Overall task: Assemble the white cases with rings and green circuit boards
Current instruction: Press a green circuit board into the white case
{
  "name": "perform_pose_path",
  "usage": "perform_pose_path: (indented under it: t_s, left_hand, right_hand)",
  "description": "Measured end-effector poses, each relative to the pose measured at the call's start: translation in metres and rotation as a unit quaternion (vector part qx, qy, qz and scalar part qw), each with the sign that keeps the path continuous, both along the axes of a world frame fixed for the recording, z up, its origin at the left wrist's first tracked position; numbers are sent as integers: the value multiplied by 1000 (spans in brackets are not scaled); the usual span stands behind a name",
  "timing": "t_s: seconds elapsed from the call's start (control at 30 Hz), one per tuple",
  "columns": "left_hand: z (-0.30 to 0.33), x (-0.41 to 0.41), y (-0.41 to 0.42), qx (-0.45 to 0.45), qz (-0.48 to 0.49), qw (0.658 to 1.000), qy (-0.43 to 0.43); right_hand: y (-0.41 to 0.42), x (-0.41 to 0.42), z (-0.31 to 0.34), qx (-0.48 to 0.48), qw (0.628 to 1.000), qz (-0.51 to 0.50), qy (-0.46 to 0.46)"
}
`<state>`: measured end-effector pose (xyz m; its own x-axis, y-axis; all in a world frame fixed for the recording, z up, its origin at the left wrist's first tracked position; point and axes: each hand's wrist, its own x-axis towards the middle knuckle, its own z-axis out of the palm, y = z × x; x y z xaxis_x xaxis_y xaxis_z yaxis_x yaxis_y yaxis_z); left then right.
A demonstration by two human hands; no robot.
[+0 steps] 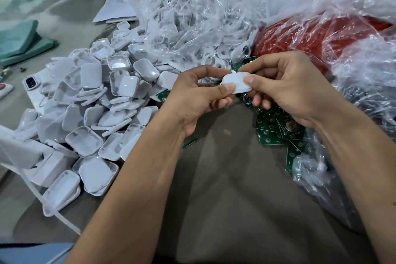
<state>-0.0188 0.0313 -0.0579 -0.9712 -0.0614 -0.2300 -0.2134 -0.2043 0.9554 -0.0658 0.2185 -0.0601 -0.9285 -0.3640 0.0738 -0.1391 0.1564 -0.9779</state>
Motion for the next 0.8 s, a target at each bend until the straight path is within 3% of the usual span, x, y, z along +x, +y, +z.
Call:
perform_pose_path:
  t_s: [0.3, 0.4, 0.6, 0.8]
  left_hand:
    - [-3, 0, -1, -41, 6, 999, 20]
    - [-3, -4, 1, -34, 17, 998, 40]
    - [-11, -7, 2, -133, 57, 979, 141]
    - [-11, -9, 1, -167, 41, 968, 183]
  right_hand:
    - [1, 1, 3, 26, 999, 27, 35]
    - [5, -1, 4, 58, 993, 25, 96]
    - [2, -1, -1, 95, 977, 3, 192]
    - [-1, -1, -5, 57, 984, -21, 170]
